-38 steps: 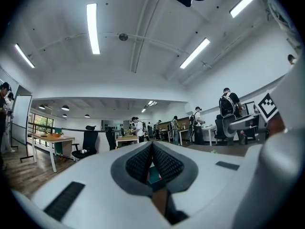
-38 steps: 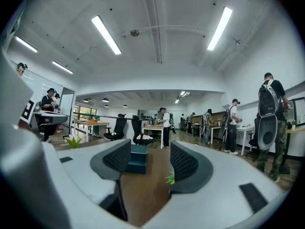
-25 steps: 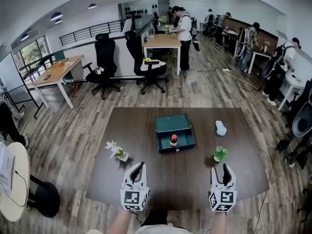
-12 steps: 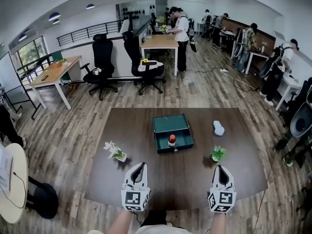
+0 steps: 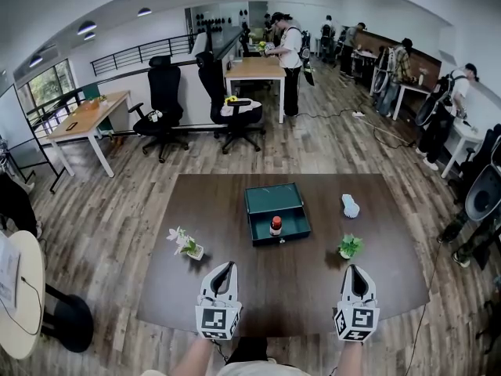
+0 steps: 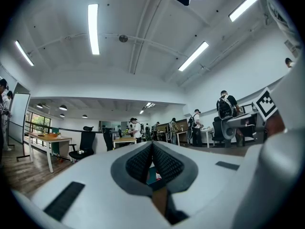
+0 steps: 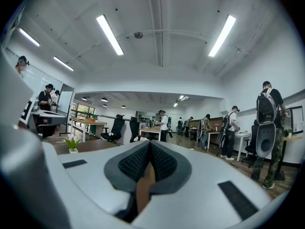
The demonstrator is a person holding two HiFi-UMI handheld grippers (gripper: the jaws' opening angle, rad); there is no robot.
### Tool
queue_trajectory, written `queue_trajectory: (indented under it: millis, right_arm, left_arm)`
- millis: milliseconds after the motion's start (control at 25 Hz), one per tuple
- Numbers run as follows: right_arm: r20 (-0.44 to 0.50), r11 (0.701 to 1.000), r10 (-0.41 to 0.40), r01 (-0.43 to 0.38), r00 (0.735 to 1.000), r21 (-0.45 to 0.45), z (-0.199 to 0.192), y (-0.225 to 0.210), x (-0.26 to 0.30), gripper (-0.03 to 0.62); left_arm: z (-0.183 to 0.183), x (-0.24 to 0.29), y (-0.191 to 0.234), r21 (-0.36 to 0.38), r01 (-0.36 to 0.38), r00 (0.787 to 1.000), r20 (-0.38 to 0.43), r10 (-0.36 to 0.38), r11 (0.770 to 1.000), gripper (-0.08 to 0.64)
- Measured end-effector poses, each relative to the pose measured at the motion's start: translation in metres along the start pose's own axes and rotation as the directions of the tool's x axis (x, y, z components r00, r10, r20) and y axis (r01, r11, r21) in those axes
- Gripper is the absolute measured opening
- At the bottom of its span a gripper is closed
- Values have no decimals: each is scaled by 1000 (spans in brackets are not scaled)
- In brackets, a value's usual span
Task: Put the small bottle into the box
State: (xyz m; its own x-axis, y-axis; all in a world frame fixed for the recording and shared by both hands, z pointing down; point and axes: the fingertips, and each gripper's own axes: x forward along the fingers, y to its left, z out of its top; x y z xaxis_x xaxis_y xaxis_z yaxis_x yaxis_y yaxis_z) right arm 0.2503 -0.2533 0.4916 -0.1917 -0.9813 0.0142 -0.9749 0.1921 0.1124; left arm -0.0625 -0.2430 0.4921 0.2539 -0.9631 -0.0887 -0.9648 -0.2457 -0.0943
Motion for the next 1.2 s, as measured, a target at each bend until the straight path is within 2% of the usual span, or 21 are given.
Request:
queue_trajectory:
  millis: [240,440,1200]
  right_arm:
    - [-3,1000,12,-12,1000,-7,1,3,0,2]
    - [-28,998,27,-28,999,-48,-1,8,1,0]
    - [-38,997,38,-41,999,-59,-6,10,2,0]
  left_arm:
    - [-1,-3,4,5,-11,1000,-4,11,1000,2]
    - [3,-5,4,9,-10,1000,1,10,1000,2]
    - [-1,-2,0,11,-2,1000,-4,2,1000,2]
